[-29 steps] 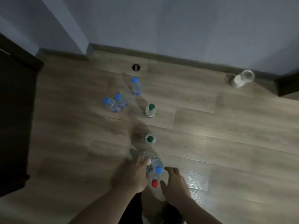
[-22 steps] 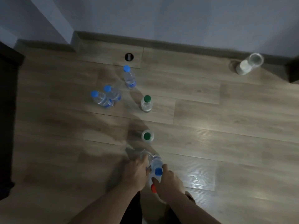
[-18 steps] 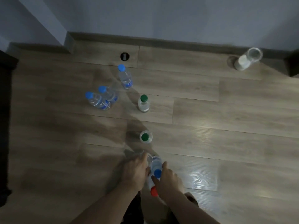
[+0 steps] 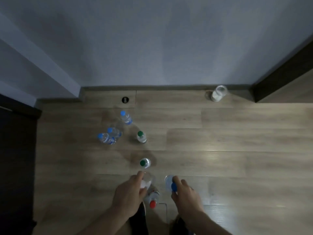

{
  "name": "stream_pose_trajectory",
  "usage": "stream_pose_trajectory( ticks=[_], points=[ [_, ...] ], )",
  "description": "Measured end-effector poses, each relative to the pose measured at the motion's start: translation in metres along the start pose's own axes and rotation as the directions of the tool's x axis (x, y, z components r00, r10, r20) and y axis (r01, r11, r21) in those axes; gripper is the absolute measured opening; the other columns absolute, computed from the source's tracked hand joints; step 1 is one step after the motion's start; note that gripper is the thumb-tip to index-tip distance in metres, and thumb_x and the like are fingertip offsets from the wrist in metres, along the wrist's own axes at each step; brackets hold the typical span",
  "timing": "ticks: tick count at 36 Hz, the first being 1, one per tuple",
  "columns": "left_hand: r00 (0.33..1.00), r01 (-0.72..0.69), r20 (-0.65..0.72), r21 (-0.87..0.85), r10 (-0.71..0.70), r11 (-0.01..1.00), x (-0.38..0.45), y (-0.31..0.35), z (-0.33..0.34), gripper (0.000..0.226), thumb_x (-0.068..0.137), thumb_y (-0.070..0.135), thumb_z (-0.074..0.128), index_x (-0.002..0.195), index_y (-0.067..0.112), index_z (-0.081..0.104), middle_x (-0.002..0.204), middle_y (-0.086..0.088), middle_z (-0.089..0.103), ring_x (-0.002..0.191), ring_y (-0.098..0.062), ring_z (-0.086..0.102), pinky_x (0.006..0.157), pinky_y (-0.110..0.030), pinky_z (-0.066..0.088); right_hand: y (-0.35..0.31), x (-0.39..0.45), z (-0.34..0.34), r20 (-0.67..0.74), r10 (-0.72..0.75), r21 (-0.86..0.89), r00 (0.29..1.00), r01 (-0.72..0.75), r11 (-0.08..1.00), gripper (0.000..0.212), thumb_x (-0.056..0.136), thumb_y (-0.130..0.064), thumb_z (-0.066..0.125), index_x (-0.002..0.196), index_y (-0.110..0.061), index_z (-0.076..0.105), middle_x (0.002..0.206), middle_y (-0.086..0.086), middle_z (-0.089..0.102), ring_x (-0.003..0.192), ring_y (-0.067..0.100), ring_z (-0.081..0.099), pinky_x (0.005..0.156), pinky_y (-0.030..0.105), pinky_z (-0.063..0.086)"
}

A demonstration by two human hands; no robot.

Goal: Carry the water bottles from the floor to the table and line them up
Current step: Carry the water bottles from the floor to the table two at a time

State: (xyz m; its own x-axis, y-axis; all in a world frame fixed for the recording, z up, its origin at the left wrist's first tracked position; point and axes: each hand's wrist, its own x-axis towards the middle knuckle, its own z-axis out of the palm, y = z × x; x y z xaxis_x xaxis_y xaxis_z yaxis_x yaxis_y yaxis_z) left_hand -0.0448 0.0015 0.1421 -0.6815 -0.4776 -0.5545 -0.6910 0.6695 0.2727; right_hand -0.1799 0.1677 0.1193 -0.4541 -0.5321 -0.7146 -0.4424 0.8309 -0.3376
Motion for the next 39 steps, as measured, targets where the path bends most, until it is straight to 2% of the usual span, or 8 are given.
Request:
stream_pose_trajectory(
  ticks=[4, 9, 15, 20, 23, 29, 33, 39],
  points=[
    [0.999, 0.026, -0.038, -0.104, -0.030, 0.994, -0.072, 0.049, -0.095, 0.037, 0.096, 0.051, 0.051, 0.129, 0.035, 0.043, 0.114, 0.011, 0.063, 0.095, -0.019, 0.066, 0.071, -0.033, 0.044, -0.008, -0.104, -0.092, -0.074, 0.011, 0.098, 0.997, -0.003, 0.995, 0.035, 0.099, -0.031, 0.054, 0.130, -0.032, 0.038, 0.116, -0.002, 0.055, 0.097, 0.023, 0.062, 0.072, 0.035, 0.049],
    [0.987, -0.023, -0.161, -0.229, -0.015, 0.973, -0.158, 0.120, -0.209, 0.030, 0.086, 0.047, 0.067, 0.108, 0.033, 0.054, 0.095, 0.012, 0.067, 0.087, -0.017, 0.068, 0.065, -0.031, 0.043, -0.022, -0.225, -0.197, -0.186, 0.064, 0.171, 0.980, -0.032, 0.985, 0.031, 0.101, -0.039, 0.053, 0.129, -0.030, 0.043, 0.123, -0.002, 0.057, 0.105, 0.023, 0.062, 0.070, 0.029, 0.036],
    [0.958, -0.200, -0.252, -0.262, 0.133, 0.944, -0.223, 0.188, -0.294, 0.029, 0.086, 0.046, 0.066, 0.085, 0.029, 0.043, 0.071, 0.009, 0.061, 0.069, -0.018, 0.062, 0.059, -0.034, 0.046, -0.026, -0.342, -0.267, -0.441, 0.168, 0.284, 0.882, -0.041, 0.958, 0.028, 0.101, -0.033, 0.054, 0.127, -0.031, 0.046, 0.123, -0.004, 0.058, 0.099, 0.023, 0.063, 0.068, 0.033, 0.044],
    [0.910, -0.382, -0.257, -0.216, 0.325, 0.899, -0.237, 0.228, -0.324, 0.028, 0.087, 0.047, 0.067, 0.083, 0.036, 0.041, 0.066, 0.013, 0.059, 0.058, -0.003, 0.057, 0.050, -0.030, 0.038, -0.003, -0.408, -0.281, -0.589, 0.252, 0.404, 0.768, 0.010, 0.915, 0.024, 0.097, -0.028, 0.061, 0.116, -0.032, 0.048, 0.109, -0.003, 0.062, 0.081, 0.020, 0.062, 0.070, 0.044, 0.054],
    [0.889, -0.443, -0.240, -0.231, 0.391, 0.866, -0.238, 0.254, -0.338, 0.029, 0.086, 0.048, 0.067, 0.084, 0.033, 0.043, 0.068, 0.009, 0.059, 0.061, -0.009, 0.057, 0.056, -0.039, 0.050, 0.010, -0.437, -0.288, -0.628, 0.280, 0.451, 0.726, 0.047, 0.891, 0.022, 0.096, -0.026, 0.062, 0.113, -0.032, 0.049, 0.104, -0.005, 0.059, 0.078, 0.013, 0.059, 0.071, 0.042, 0.054],
    [0.819, -0.571, -0.192, -0.166, 0.541, 0.804, -0.248, 0.313, -0.353, 0.029, 0.083, 0.051, 0.064, 0.085, 0.032, 0.043, 0.069, 0.011, 0.059, 0.064, -0.017, 0.058, 0.060, -0.040, 0.053, 0.043, -0.480, -0.306, -0.645, 0.335, 0.491, 0.687, 0.036, 0.870, 0.018, 0.097, -0.028, 0.060, 0.112, -0.031, 0.051, 0.106, -0.006, 0.057, 0.081, 0.011, 0.057, 0.073, 0.032, 0.051],
    [0.784, -0.619, -0.174, -0.143, 0.596, 0.773, -0.256, 0.361, -0.352, 0.030, 0.083, 0.051, 0.064, 0.083, 0.029, 0.043, 0.068, 0.012, 0.059, 0.061, -0.014, 0.056, 0.060, -0.040, 0.052, 0.076, -0.503, -0.315, -0.635, 0.351, 0.502, 0.689, 0.022, 0.865, 0.014, 0.099, -0.029, 0.059, 0.110, -0.031, 0.052, 0.104, -0.007, 0.058, 0.082, 0.004, 0.056, 0.064, 0.014, 0.039],
    [0.743, -0.663, -0.182, -0.069, 0.644, 0.745, -0.267, 0.439, -0.331, 0.027, 0.088, 0.050, 0.065, 0.087, 0.033, 0.044, 0.068, 0.012, 0.060, 0.062, -0.012, 0.058, 0.060, -0.040, 0.053, 0.141, -0.537, -0.325, -0.646, 0.352, 0.519, 0.677, 0.052, 0.853, 0.013, 0.099, -0.031, 0.057, 0.108, -0.037, 0.049, 0.102, -0.011, 0.057, 0.082, 0.003, 0.057, 0.063, 0.013, 0.039]
  ],
)
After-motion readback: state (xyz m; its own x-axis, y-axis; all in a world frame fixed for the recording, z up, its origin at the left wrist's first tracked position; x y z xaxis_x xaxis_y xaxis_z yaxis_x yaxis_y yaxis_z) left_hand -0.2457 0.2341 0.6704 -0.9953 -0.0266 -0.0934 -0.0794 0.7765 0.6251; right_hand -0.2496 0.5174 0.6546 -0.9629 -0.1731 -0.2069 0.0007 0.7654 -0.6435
